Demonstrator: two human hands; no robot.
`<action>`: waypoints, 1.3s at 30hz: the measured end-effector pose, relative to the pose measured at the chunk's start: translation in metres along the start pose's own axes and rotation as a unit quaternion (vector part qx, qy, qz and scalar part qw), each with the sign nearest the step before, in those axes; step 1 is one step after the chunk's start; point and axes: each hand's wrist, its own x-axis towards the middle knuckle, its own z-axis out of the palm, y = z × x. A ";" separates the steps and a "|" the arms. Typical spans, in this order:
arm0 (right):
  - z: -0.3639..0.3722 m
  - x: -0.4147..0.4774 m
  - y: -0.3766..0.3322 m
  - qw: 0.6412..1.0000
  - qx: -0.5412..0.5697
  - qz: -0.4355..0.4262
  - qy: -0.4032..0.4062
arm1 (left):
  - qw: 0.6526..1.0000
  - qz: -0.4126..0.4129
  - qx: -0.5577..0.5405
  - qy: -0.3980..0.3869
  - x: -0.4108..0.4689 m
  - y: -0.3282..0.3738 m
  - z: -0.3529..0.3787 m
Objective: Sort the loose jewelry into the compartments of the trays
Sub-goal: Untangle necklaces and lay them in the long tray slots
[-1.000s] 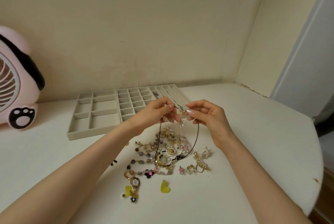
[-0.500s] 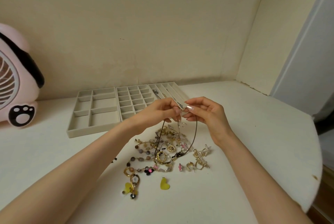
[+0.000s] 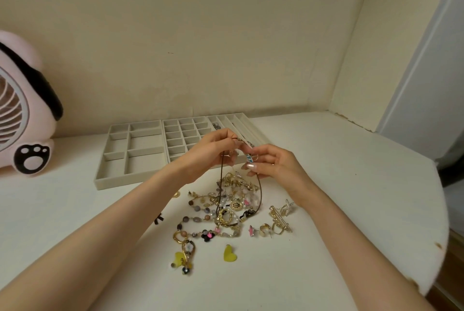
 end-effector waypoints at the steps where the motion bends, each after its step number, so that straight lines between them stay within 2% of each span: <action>1: 0.000 0.000 0.000 1.000 0.008 -0.003 0.008 | 1.000 -0.001 -0.002 0.004 0.000 0.000 0.000; 9: -0.002 0.000 -0.001 0.997 0.072 -0.018 0.017 | 0.998 -0.005 0.036 0.057 0.000 -0.004 0.002; 16: -0.002 -0.001 -0.002 0.995 0.078 -0.050 0.019 | 0.994 -0.024 0.050 0.091 0.002 -0.008 0.002; 24: 0.002 0.000 0.000 0.995 0.060 -0.077 0.023 | 0.996 -0.040 -0.059 0.059 0.000 -0.007 0.009; 34: 0.003 0.000 -0.001 0.997 0.059 -0.052 0.016 | 0.994 -0.064 -0.074 0.048 -0.002 -0.006 0.009; 39: 0.005 0.001 0.003 0.997 0.014 -0.066 0.047 | 0.997 -0.047 -0.044 0.043 -0.003 -0.008 0.013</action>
